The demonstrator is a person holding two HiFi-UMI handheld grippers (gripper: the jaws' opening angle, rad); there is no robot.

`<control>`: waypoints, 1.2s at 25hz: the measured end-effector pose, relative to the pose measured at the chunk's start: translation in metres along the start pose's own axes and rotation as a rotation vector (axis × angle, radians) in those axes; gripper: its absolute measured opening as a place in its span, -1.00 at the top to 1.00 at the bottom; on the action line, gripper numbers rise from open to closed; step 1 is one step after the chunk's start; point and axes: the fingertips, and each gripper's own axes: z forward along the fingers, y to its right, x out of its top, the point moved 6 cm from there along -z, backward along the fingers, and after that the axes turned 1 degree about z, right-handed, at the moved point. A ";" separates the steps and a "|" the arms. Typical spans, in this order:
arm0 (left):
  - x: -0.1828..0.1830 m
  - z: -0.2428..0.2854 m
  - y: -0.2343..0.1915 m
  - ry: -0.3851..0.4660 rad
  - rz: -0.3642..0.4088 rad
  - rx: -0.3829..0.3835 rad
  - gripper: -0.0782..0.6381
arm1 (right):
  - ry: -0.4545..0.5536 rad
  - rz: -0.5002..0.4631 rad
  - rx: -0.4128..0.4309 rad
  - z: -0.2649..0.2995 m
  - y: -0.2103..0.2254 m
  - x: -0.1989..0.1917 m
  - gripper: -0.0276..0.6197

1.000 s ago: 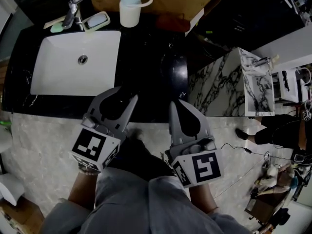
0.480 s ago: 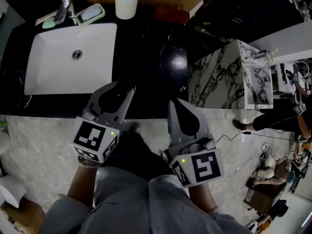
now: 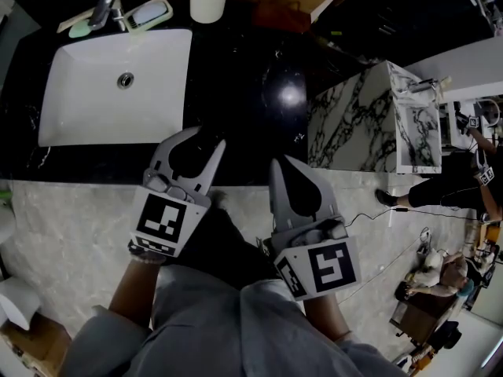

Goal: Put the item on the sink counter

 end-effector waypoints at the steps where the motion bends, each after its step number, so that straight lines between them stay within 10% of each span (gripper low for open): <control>1: -0.001 -0.001 0.002 0.000 -0.001 0.000 0.52 | -0.001 0.000 0.002 0.000 -0.001 0.000 0.92; 30: -0.010 -0.006 0.013 0.043 0.103 -0.080 0.39 | 0.028 -0.018 0.039 -0.020 -0.023 0.001 0.92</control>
